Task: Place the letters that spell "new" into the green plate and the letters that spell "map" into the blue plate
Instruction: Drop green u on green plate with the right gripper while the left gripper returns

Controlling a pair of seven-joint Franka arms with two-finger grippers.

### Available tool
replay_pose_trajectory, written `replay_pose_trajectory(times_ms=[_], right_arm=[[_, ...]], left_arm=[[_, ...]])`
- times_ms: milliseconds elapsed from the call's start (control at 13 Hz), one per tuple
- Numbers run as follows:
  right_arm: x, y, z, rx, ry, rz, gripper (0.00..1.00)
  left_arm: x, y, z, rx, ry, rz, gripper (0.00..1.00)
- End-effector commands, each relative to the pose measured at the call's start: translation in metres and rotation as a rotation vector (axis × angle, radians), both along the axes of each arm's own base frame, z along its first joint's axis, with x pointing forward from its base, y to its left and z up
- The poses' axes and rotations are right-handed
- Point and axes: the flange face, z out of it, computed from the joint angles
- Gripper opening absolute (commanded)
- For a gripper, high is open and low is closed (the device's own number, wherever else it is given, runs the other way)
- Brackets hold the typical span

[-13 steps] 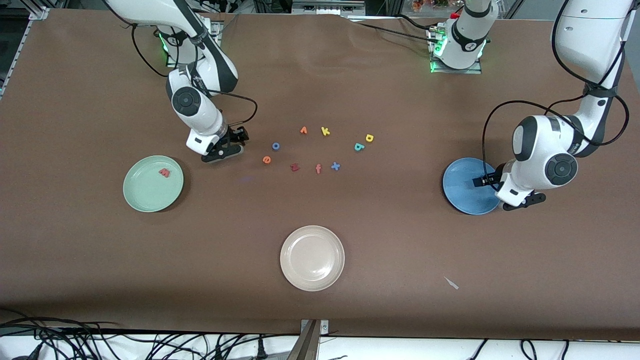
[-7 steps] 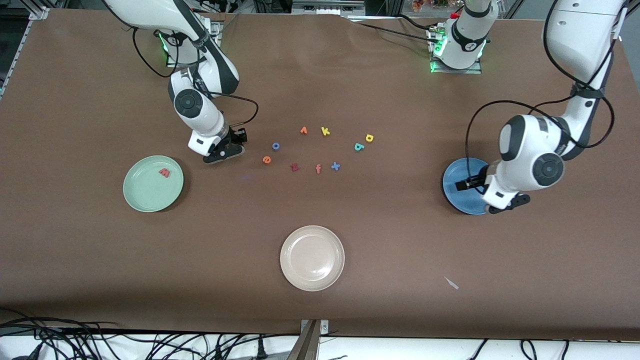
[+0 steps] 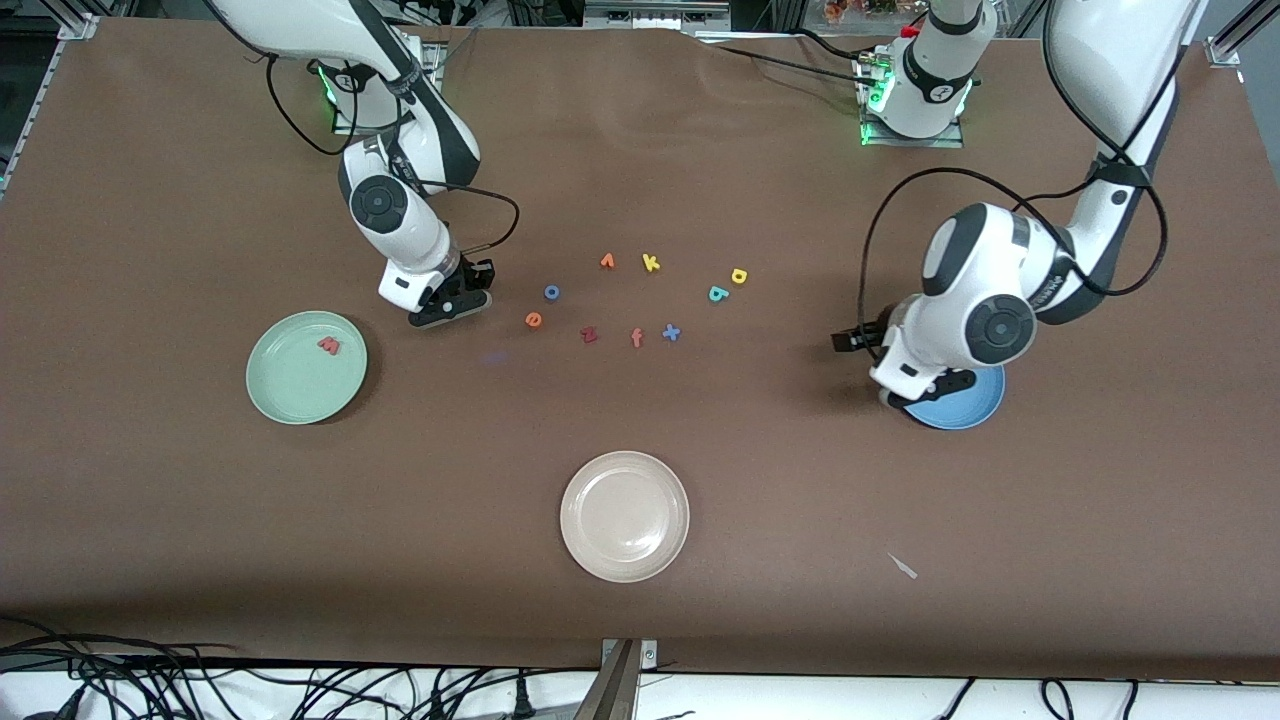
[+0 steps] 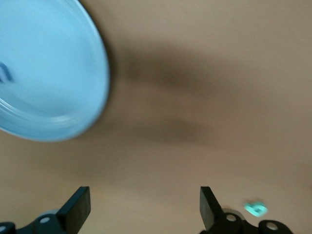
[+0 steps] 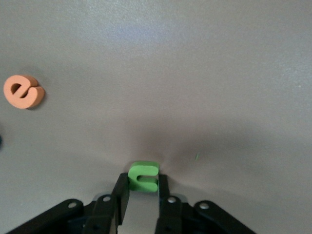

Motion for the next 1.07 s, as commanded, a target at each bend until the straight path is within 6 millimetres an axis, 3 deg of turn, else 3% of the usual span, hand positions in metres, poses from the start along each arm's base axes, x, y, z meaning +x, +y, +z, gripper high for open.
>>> replay_pose_trajectory(times_ms=[0, 153, 307, 460, 691, 997], right_arm=[[0.001, 0.006, -0.004, 0.006, -0.015, 0.031, 0.18], [0.008, 0.003, 0.006, 0.001, -0.012, 0.024, 0.13], [0.029, -0.015, 0.029, -0.025, 0.011, -0.006, 0.13], [0.055, -0.046, 0.052, -0.049, 0.038, -0.021, 0.13], [0.091, -0.099, 0.073, -0.075, 0.049, -0.103, 0.14], [0.111, -0.171, 0.063, -0.119, 0.048, -0.229, 0.14]], left_arm=[[-0.02, -0.056, 0.002, -0.015, -0.019, 0.053, 1.0], [-0.05, -0.085, -0.018, 0.001, -0.03, 0.053, 1.0], [-0.08, -0.107, -0.043, 0.013, -0.056, 0.069, 1.0], [-0.107, -0.121, -0.066, 0.008, -0.098, 0.107, 1.0], [-0.137, -0.135, -0.084, 0.002, -0.131, 0.127, 1.0], [-0.151, -0.141, -0.094, -0.001, -0.138, 0.129, 1.0]])
